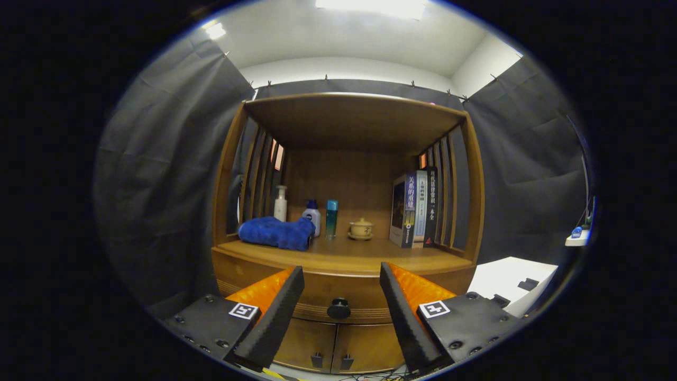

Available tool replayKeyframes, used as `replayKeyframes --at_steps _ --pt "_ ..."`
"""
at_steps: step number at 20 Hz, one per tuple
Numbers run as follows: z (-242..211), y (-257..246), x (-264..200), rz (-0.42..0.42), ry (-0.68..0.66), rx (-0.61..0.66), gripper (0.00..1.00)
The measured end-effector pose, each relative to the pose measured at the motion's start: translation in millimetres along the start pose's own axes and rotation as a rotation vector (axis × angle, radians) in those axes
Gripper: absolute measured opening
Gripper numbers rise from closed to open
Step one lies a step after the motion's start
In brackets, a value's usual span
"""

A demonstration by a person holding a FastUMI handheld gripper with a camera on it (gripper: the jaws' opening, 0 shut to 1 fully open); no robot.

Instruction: Pull open the drawer, take out the items inside it, and place them on the countertop above the cabinet.

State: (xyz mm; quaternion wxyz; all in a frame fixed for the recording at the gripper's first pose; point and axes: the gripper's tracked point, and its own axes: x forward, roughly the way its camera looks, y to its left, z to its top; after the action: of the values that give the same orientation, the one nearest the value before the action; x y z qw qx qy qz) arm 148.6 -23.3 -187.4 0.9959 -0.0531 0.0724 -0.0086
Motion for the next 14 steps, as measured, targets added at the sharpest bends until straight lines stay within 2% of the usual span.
replayKeyframes --at_steps 8,12,14 --pt "-69.8 -12.3 74.2 -0.033 0.122 0.094 0.86" --pt "-91.7 -9.4 86.9 -0.046 0.144 0.053 0.82" --pt "-100.3 -3.4 90.7 -0.043 0.147 0.045 0.74"
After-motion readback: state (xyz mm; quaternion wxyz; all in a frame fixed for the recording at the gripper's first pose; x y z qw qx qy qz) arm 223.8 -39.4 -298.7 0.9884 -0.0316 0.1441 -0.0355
